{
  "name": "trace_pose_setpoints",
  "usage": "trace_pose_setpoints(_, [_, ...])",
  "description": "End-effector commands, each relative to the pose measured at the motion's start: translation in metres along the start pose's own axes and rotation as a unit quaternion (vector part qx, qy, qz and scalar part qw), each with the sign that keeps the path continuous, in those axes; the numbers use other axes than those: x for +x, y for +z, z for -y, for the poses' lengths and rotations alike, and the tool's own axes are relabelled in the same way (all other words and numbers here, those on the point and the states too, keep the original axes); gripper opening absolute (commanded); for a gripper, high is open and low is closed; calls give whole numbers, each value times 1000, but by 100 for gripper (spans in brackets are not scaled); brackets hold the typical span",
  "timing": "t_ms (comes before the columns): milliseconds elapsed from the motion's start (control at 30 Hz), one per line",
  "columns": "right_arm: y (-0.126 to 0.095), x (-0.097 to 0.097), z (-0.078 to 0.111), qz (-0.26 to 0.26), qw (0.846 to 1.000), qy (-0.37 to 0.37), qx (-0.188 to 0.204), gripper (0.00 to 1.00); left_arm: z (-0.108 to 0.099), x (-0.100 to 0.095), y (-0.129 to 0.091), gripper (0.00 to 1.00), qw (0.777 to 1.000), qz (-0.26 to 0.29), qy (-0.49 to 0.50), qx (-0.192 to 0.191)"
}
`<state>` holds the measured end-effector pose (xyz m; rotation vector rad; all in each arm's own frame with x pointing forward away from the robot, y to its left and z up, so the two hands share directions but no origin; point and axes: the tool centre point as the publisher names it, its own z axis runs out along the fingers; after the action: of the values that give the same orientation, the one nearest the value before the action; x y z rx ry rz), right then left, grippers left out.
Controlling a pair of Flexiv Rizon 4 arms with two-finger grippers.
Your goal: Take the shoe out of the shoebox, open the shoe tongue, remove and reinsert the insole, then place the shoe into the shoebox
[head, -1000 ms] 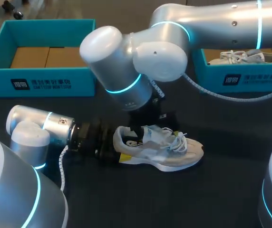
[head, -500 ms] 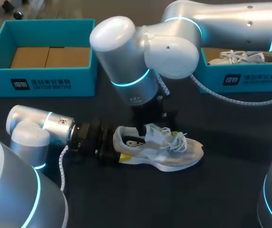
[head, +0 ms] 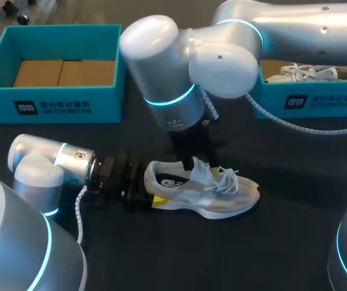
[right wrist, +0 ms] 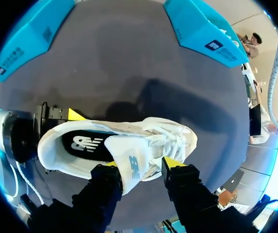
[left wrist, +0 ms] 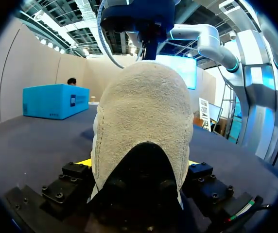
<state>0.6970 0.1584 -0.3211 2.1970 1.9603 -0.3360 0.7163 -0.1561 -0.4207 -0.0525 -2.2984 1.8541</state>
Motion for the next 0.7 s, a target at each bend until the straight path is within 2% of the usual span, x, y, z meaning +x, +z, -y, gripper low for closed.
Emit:
trace_pose_setpoints(33, [0, -9, 4, -15, 989, 148, -2, 38, -2, -1, 0, 0, 1000, 1, 0, 0])
trace_pose_setpoints(67, [-1, -9, 4, -19, 989, 147, -2, 35, -2, -1, 0, 0, 1000, 1, 0, 0])
trace_pose_setpoints(100, [-1, -10, 4, -30, 990, 141, 1, 23, -2, -1, 0, 0, 1000, 1, 0, 0])
trace_pose_setpoints(133, [-1, -11, 4, -33, 990, 140, 3, 16, -2, -1, 0, 0, 1000, 1, 0, 0])
trace_pose_setpoints(167, [-1, -11, 4, -41, 990, 136, 5, 3, -2, -1, 0, 0, 1000, 1, 0, 0])
trace_pose_setpoints(200, [-1, -12, 5, -46, 990, 135, 7, 0, -2, -1, 0, 0, 1000, 1, 0, 0])
trace_pose_setpoints(467, [-3, -24, 5, -80, 990, 116, 13, 0, -2, -1, 0, 0, 1000, 1, 0, 0])
trace_pose_setpoints(700, [1, -54, -1, -166, 982, 89, 25, 0, -2, -1, 0, 0, 1000, 1, 0, 0])
